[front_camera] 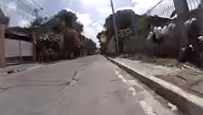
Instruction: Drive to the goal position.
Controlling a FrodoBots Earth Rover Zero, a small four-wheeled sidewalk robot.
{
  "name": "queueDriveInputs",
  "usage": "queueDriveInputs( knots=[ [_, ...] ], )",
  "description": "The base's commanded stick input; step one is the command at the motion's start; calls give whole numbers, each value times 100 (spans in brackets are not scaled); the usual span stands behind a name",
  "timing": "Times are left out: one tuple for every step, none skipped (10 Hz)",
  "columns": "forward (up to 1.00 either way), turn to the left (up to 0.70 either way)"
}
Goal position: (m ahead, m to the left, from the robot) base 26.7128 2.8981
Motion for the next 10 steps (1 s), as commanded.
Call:
queueDriveInputs(
  knots=[
    [100,0],
    [100,0],
    [100,0],
    [100,0],
    [100,0],
    [100,0],
    [100,0],
    [100,0],
    [100,0],
    [100,0]
  ],
)
